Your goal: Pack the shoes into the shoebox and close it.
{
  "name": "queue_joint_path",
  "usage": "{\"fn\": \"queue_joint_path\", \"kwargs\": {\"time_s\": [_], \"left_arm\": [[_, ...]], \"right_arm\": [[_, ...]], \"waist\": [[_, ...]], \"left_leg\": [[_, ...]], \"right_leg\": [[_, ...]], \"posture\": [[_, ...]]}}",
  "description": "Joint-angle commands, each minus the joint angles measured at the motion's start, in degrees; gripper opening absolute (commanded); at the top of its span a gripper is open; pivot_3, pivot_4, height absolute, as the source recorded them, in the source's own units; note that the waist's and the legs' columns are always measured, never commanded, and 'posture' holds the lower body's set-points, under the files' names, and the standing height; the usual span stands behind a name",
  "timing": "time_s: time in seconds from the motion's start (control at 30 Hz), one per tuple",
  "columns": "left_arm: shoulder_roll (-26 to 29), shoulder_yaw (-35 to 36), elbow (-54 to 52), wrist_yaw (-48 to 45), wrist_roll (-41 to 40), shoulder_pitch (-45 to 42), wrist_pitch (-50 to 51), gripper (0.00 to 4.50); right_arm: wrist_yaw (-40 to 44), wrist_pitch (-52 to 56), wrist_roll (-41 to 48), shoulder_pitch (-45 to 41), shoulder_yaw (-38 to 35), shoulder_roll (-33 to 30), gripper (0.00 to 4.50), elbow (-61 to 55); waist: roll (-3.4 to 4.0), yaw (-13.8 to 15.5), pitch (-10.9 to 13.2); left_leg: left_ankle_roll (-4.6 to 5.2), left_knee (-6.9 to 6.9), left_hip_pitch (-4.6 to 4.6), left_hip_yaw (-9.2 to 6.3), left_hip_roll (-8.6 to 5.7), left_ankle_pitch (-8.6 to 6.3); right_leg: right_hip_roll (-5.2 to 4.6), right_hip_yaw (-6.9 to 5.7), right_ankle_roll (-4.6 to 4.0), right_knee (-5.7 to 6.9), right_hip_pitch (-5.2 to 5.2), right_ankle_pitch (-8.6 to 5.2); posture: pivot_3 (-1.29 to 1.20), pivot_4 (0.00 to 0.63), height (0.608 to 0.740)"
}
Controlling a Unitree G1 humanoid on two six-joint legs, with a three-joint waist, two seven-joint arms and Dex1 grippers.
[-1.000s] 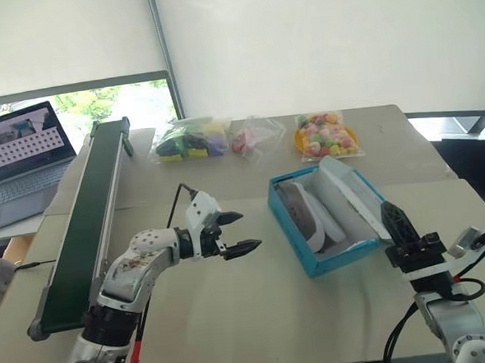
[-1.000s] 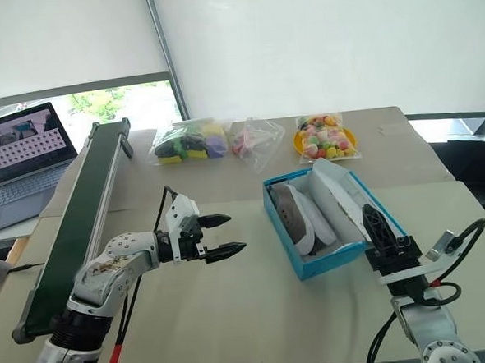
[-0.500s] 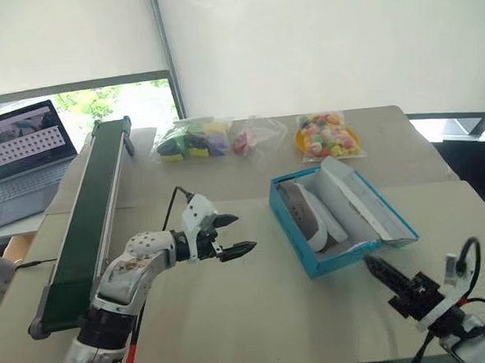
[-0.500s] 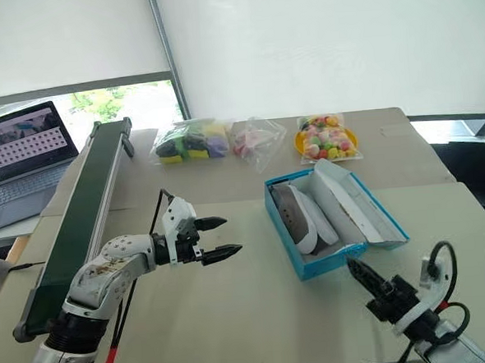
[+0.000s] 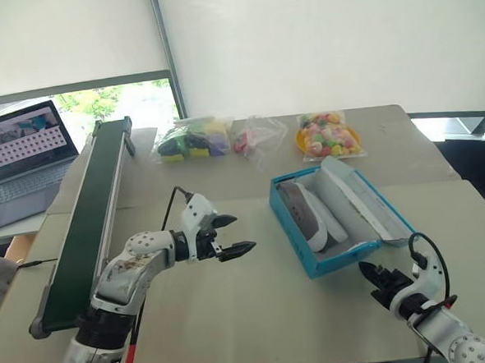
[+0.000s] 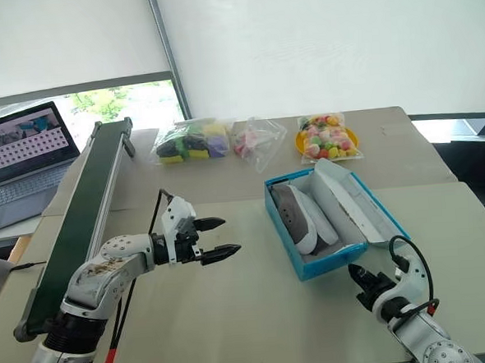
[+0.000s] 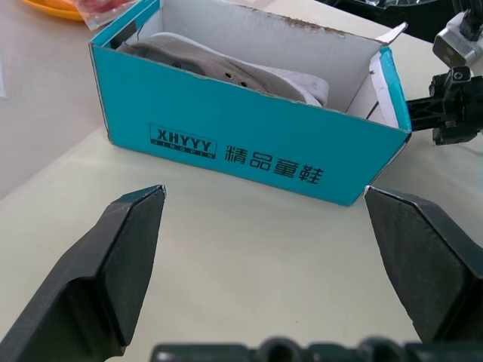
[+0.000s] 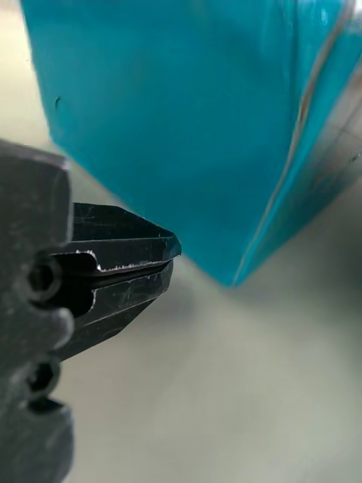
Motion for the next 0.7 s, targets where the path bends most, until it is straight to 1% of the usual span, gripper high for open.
{"fn": "queue_joint_path", "kwargs": {"time_s": [0.03,0.07,0.13,0.3,0.37,0.43,0.5,0.57,0.7], "left_arm": [[0.33,1.69,-1.98,-0.04,-0.92,-1.2,0.2,4.5],[0.26,1.69,-2.02,-0.02,-0.92,-1.16,0.24,4.5],[0.01,1.59,-1.95,0.1,-0.84,-1.32,0.27,4.5],[-0.15,1.74,-1.79,0.21,-0.76,-1.67,0.2,4.5],[-0.03,1.9,-1.74,0.2,-0.75,-1.72,0.2,4.5],[0.03,1.98,-1.71,0.24,-0.73,-1.78,0.21,4.5],[0.23,2.15,-1.89,0.34,-0.69,-1.58,0.26,4.5],[0.37,2.31,-2.16,0.42,-0.72,-1.32,0.36,4.5],[0.59,2.67,-2.66,0.6,-0.89,-0.82,0.67,4.5]], "right_arm": [[0.81,2.53,5.03,-0.2,2.55,-0.12,0.05,-7.84],[0.66,2.68,5.85,-0.58,3.13,0.06,0.05,-8.92],[-2.22,2.13,6.99,-3.38,2.91,0.79,0.05,-8.28],[-10.29,-0.34,10.34,-11.16,0.23,1.88,0.05,-6.77],[-15.73,-0.95,12.81,-13.68,-1.25,2.64,0.05,-4.86],[-19.3,-0.76,14.12,-15.42,-1.37,2.61,0.05,-4.03],[-22.75,0.08,12.94,-17.81,0.5,2.16,0.05,-3.66],[-26.63,0.04,13.57,-19.19,1.45,2.96,0.05,-3.24],[-29.51,0.35,11.6,-18.93,2.87,2.26,0.05,-3.69]], "waist": [[-0.01,-0.1,0.0],[-0.03,-0.15,0.01],[-0.06,-0.23,0.03],[-0.09,-0.15,0.05],[-0.07,-0.03,0.03],[-0.06,0.06,0.03],[-0.06,-0.04,0.02],[-0.05,-0.22,0.02],[-0.04,-0.17,0.01]], "left_leg": [[0.0,0.0,0.02,0.0,-0.02,0.0],[0.01,0.0,0.01,0.0,-0.03,0.0],[0.01,0.0,0.05,0.01,-0.03,0.0],[0.0,0.02,0.09,0.01,-0.04,0.0],[0.0,0.03,0.11,-0.03,-0.01,0.0],[0.0,0.03,0.06,-0.11,0.01,0.0],[0.0,0.03,0.03,-0.1,0.0,0.0],[0.0,0.03,0.01,-0.05,-0.04,0.0],[0.01,0.03,0.01,0.0,-0.03,-0.01]], "right_leg": [[-0.02,-0.01,0.05,-0.1,0.01,0.02],[-0.01,0.0,0.08,-0.15,0.01,0.03],[-0.01,0.0,0.08,-0.16,0.03,0.03],[0.01,0.0,0.06,-0.15,0.0,0.04],[0.09,-0.04,0.04,-0.12,0.02,0.05],[0.15,-0.1,0.02,-0.02,0.0,0.06],[0.12,-0.08,0.01,0.0,-0.03,0.06],[0.03,-0.04,0.02,-0.01,-0.06,0.06],[0.03,-0.02,0.03,-0.05,-0.06,0.06]], "posture": [[0.0,0.15,0.661],[0.0,0.15,0.661],[0.0,0.15,0.661],[0.0,0.15,0.661],[0.0,0.15,0.661],[0.0,0.15,0.661],[0.0,0.15,0.661],[0.0,0.15,0.661],[0.0,0.15,0.661]]}}
